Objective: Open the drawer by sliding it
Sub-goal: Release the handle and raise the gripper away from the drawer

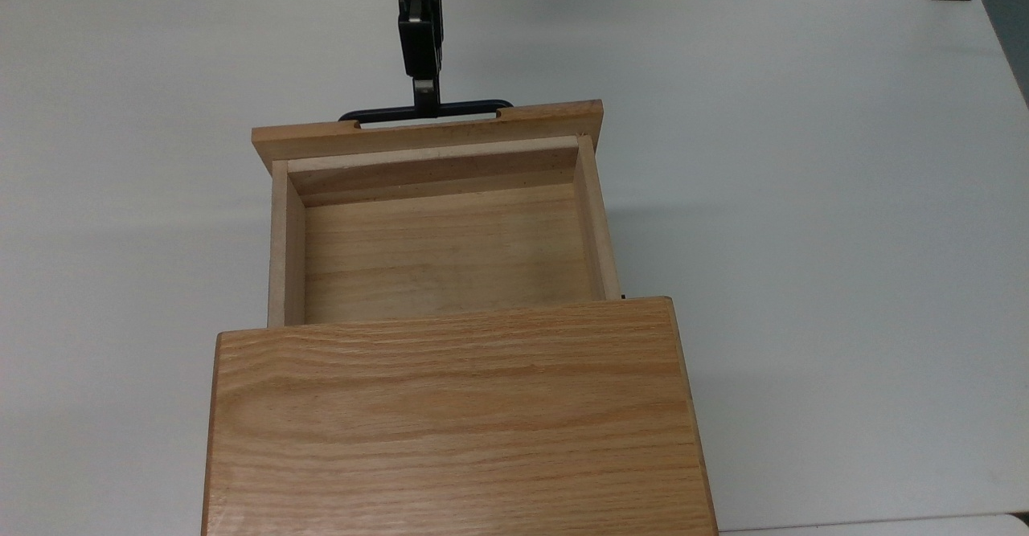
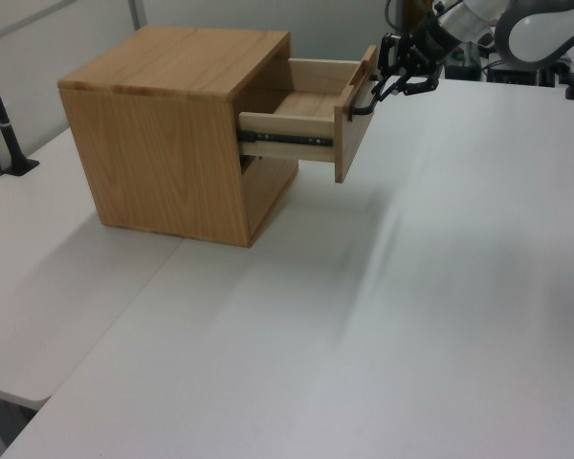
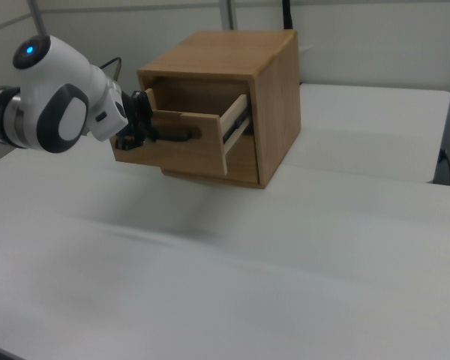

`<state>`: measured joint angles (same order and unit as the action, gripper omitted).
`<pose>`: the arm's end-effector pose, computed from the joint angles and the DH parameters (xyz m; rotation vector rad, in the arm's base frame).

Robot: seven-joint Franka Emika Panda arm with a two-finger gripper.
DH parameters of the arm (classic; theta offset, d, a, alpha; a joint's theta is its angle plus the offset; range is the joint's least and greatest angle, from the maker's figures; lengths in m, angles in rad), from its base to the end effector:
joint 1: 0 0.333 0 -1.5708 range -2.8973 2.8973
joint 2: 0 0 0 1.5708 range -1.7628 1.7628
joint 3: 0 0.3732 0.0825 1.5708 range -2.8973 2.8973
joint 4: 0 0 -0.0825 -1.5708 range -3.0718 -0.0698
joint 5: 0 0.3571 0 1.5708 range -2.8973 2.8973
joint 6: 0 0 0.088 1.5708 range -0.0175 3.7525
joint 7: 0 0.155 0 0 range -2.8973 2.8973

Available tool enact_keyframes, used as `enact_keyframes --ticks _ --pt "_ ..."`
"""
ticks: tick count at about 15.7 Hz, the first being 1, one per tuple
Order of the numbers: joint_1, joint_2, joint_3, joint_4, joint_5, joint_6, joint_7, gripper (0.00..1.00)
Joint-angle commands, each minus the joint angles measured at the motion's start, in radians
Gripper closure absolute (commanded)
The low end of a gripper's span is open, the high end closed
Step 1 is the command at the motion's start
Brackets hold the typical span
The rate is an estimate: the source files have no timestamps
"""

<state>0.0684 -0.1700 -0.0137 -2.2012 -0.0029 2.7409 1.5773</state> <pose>0.5417 0.0293 0.5698 -1.8466 1.7569 -0.6468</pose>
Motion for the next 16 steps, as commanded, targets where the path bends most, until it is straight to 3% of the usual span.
enact_keyframes --ticks 1,2,8,11,16 --pt "-0.021 -0.051 -0.011 0.079 0.011 -0.189 0.029 0.23" --pt "-0.024 -0.049 -0.014 0.107 0.012 -0.231 0.03 0.0" --pt "-0.029 -0.046 -0.037 0.297 0.011 -0.534 -0.032 0.0" --pt "-0.025 -0.036 -0.038 0.405 0.012 -0.729 -0.212 0.0" --pt "-0.015 -0.019 -0.034 0.429 0.003 -0.871 -0.498 0.0"
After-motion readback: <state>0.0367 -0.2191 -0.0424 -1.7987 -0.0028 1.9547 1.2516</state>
